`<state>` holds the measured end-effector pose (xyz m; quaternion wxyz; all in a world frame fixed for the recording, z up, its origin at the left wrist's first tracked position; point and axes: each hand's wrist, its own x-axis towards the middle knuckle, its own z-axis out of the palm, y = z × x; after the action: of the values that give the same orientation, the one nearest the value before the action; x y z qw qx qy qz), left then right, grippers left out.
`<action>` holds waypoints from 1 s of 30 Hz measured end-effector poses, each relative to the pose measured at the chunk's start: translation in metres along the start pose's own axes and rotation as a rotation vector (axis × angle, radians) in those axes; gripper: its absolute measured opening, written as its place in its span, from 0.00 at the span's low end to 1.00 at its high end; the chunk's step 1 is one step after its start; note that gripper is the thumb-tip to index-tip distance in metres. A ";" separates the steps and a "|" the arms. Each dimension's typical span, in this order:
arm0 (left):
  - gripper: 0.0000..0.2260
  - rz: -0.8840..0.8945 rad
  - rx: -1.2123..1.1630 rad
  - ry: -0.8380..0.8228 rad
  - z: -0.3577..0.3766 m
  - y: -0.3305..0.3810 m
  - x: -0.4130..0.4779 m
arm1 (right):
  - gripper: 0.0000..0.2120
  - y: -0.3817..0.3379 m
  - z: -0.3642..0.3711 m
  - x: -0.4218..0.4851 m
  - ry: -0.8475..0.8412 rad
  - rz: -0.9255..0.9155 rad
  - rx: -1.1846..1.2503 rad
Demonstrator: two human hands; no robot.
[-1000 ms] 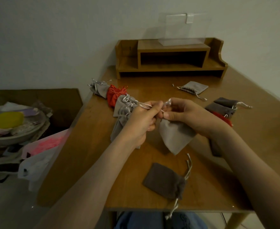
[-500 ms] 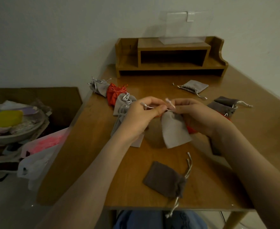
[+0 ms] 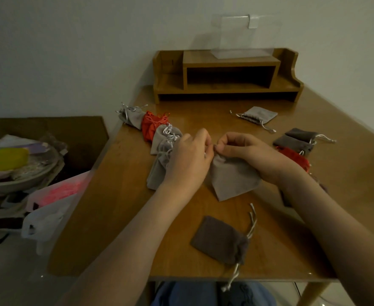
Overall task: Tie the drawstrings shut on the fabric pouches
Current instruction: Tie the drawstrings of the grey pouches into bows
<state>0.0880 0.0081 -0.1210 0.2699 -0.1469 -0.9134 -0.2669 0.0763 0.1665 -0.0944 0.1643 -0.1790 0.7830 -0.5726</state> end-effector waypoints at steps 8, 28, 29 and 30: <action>0.08 0.160 0.016 0.159 0.000 0.004 -0.006 | 0.14 0.002 -0.004 0.003 -0.062 0.042 0.261; 0.10 0.089 -0.118 -0.026 0.000 -0.003 -0.007 | 0.07 0.010 -0.013 0.003 0.177 -0.030 0.237; 0.10 0.095 -0.104 -0.025 0.000 -0.002 -0.007 | 0.09 0.011 -0.012 0.004 0.226 -0.041 0.162; 0.10 0.097 -0.091 -0.026 -0.001 -0.002 -0.006 | 0.11 0.012 -0.011 0.005 0.267 -0.068 0.111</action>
<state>0.0926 0.0052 -0.1252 0.2638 -0.2067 -0.8955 -0.2929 0.0661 0.1769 -0.1027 0.0487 -0.1183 0.7585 -0.6390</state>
